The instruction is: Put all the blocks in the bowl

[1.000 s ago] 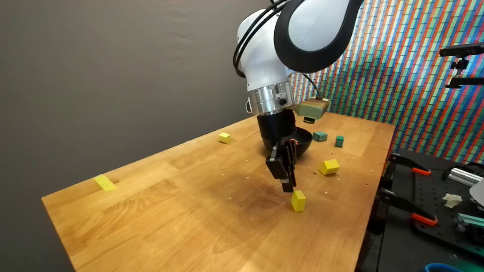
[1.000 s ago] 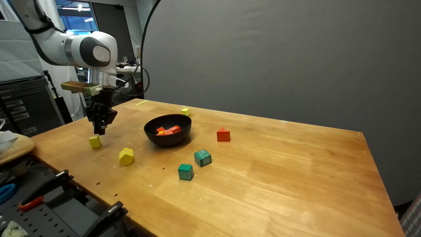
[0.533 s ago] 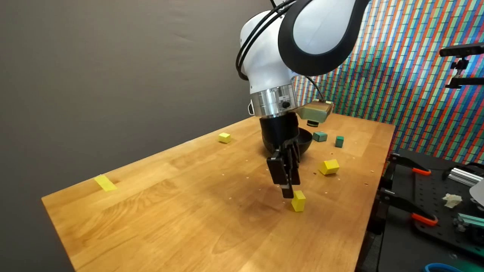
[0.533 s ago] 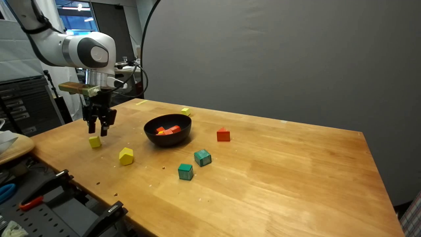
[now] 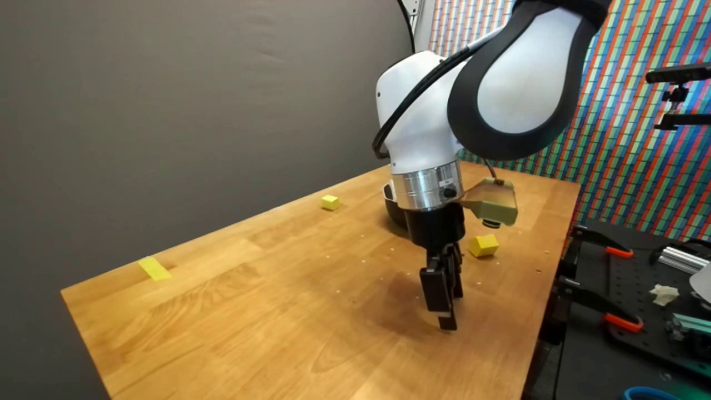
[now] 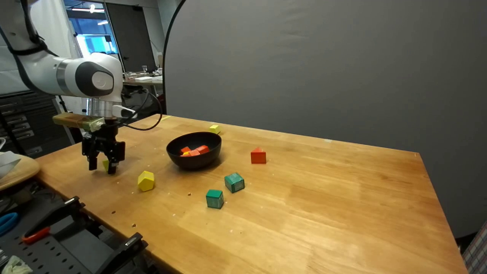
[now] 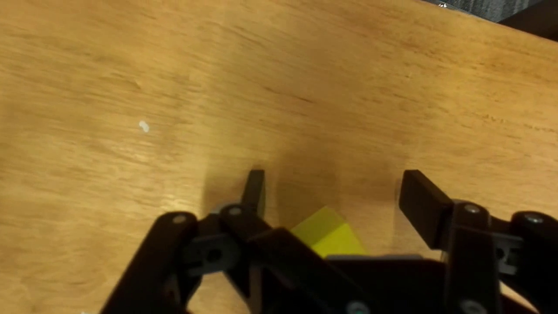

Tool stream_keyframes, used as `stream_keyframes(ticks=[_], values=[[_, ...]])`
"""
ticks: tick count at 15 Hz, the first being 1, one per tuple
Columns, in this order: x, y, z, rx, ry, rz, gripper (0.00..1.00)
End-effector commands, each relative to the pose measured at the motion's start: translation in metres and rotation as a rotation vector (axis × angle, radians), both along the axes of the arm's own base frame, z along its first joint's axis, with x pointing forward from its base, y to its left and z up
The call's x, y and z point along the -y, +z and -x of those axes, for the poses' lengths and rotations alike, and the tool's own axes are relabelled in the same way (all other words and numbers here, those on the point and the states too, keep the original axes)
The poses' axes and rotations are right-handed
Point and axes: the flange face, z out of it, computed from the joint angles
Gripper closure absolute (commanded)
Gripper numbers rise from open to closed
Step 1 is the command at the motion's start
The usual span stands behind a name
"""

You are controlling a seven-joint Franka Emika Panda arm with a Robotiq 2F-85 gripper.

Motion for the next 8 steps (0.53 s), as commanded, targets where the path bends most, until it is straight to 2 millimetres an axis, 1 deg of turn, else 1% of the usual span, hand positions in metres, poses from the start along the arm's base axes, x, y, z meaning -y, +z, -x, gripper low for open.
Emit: stream_keyframes(ticks=[1, 3, 7, 8], values=[[0.0043, 0.0024, 0.011, 0.05, 0.023, -0.017, 0.52], [0.0048, 0.0042, 0.0139, 0.075, 0.023, -0.025, 0.67], [-0.0016, 0.0086, 0.0174, 0.109, 0.042, -0.048, 0.96], [-0.0031, 0.0094, 0.0169, 0.116, 0.045, -0.049, 1.0]])
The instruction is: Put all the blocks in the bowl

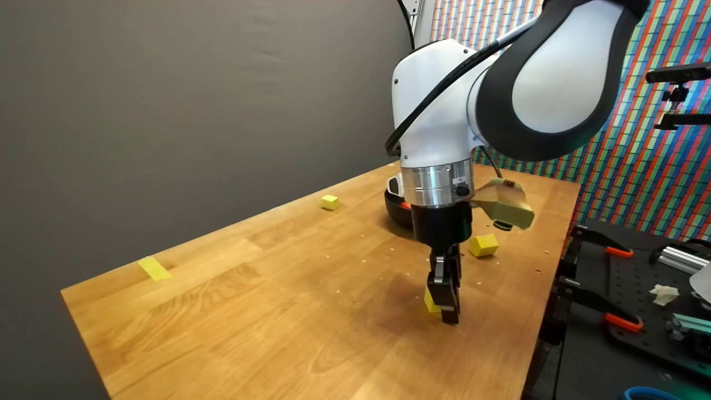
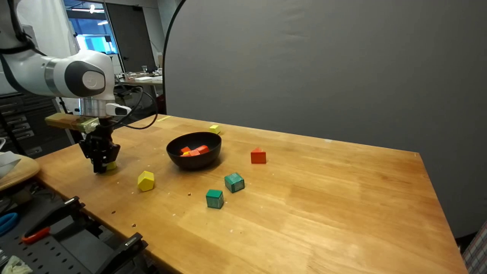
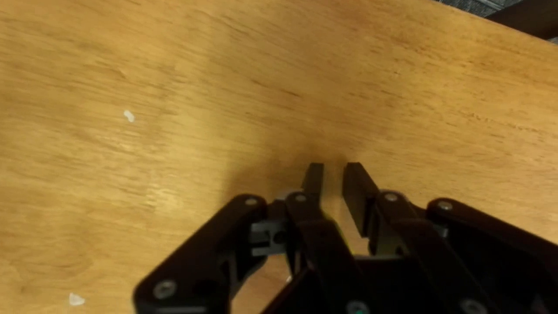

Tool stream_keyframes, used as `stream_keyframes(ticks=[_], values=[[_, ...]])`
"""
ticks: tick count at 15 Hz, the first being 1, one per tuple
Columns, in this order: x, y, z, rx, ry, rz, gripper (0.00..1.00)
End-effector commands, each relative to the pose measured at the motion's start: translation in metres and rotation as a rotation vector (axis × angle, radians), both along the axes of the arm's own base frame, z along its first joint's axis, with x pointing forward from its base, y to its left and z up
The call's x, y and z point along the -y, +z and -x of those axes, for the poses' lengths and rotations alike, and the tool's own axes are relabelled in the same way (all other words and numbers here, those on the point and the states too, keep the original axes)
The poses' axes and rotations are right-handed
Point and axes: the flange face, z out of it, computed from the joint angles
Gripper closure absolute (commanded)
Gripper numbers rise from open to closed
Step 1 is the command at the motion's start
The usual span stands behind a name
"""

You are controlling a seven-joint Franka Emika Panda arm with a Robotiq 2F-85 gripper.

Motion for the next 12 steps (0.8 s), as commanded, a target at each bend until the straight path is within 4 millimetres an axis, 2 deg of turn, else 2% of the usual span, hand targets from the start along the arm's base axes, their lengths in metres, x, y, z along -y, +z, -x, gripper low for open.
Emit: stream_keyframes(ticks=[1, 3, 4, 6, 8, 10, 12], values=[[0.002, 0.001, 0.003, 0.044, 0.023, 0.0, 1.0], [0.001, 0.003, 0.0, 0.033, 0.013, 0.004, 0.99], [-0.002, 0.006, 0.0, 0.026, 0.006, -0.008, 0.74], [-0.008, 0.015, -0.001, 0.024, -0.013, -0.032, 0.7], [-0.012, 0.029, -0.001, 0.056, -0.035, -0.034, 0.54], [-0.013, 0.044, -0.002, 0.127, 0.018, -0.001, 0.38], [-0.009, 0.047, -0.007, 0.162, 0.087, 0.068, 0.23]])
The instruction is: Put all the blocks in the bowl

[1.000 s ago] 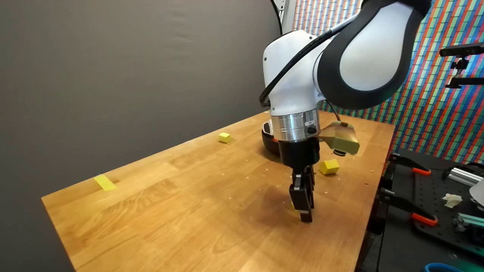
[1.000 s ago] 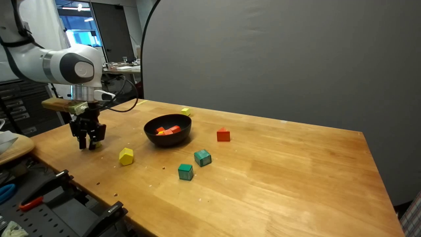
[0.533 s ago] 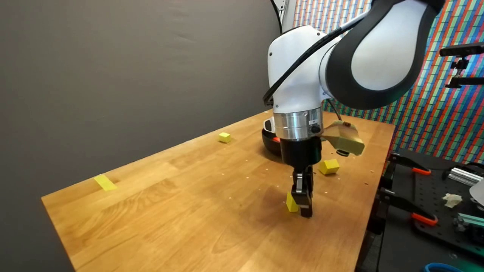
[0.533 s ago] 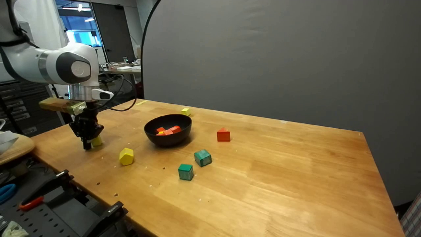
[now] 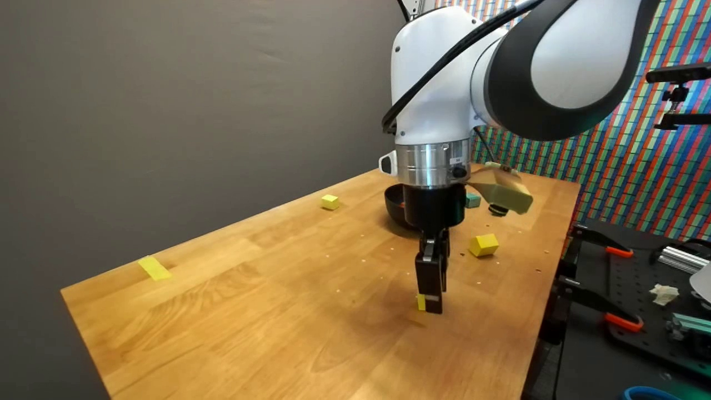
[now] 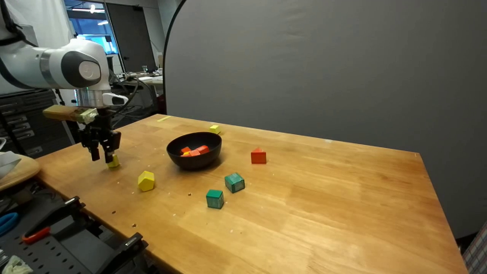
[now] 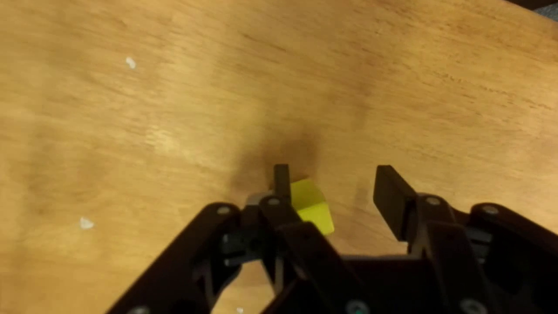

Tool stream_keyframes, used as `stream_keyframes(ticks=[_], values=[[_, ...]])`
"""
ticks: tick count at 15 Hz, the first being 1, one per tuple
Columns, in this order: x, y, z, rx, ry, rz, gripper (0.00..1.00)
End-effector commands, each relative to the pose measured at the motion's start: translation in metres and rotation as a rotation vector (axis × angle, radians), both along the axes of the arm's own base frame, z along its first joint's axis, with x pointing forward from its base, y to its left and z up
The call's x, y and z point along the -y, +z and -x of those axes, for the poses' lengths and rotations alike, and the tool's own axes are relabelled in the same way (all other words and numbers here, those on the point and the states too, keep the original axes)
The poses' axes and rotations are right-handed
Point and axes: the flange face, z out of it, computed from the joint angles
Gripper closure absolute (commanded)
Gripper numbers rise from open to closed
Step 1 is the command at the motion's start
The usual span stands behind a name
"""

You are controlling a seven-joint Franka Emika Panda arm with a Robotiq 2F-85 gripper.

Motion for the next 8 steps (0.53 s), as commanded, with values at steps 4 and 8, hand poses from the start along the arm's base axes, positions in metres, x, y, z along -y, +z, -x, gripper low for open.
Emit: stream_keyframes(ticks=[4, 8], values=[[0.014, 0.006, -0.012, 0.12, 0.16, 0.159, 0.0], [0.016, 0.004, -0.01, 0.101, 0.163, 0.139, 0.0]])
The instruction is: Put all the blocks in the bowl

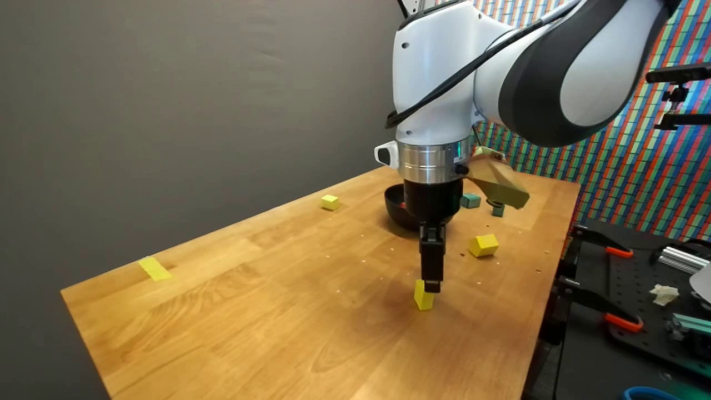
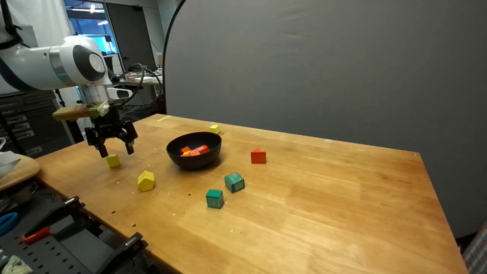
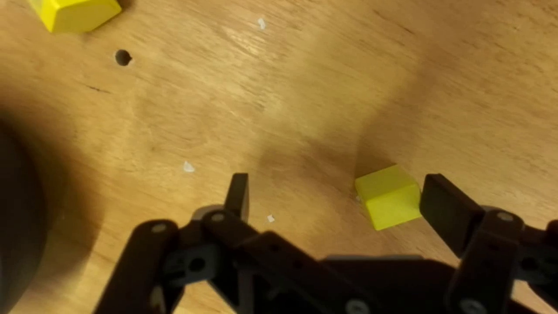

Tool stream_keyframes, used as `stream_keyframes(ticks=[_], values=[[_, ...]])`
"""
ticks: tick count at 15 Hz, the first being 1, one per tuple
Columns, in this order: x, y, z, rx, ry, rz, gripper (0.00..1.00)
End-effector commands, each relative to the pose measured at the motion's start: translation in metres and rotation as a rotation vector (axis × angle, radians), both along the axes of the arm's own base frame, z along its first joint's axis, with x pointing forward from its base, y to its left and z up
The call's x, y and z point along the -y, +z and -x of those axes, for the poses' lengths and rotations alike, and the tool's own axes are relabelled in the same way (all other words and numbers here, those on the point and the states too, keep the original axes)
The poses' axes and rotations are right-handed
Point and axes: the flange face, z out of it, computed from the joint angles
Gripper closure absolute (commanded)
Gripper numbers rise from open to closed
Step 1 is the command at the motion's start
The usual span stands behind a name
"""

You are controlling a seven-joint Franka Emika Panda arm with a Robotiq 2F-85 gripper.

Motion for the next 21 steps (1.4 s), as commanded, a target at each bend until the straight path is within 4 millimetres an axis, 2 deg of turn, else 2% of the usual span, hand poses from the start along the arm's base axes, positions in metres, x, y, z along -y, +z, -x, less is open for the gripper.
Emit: stream_keyframes(ticks=[1, 8, 15, 16, 17, 21], values=[[-0.003, 0.0, 0.001, -0.006, 0.025, -0.007, 0.0], [-0.013, -0.009, 0.008, -0.073, 0.113, -0.037, 0.0], [-0.021, -0.024, 0.004, -0.115, 0.177, -0.052, 0.0], [-0.023, -0.025, 0.003, -0.119, 0.19, -0.053, 0.06], [-0.025, -0.027, 0.002, -0.127, 0.199, -0.052, 0.26], [-0.033, -0.03, 0.0, -0.134, 0.228, -0.05, 0.57]])
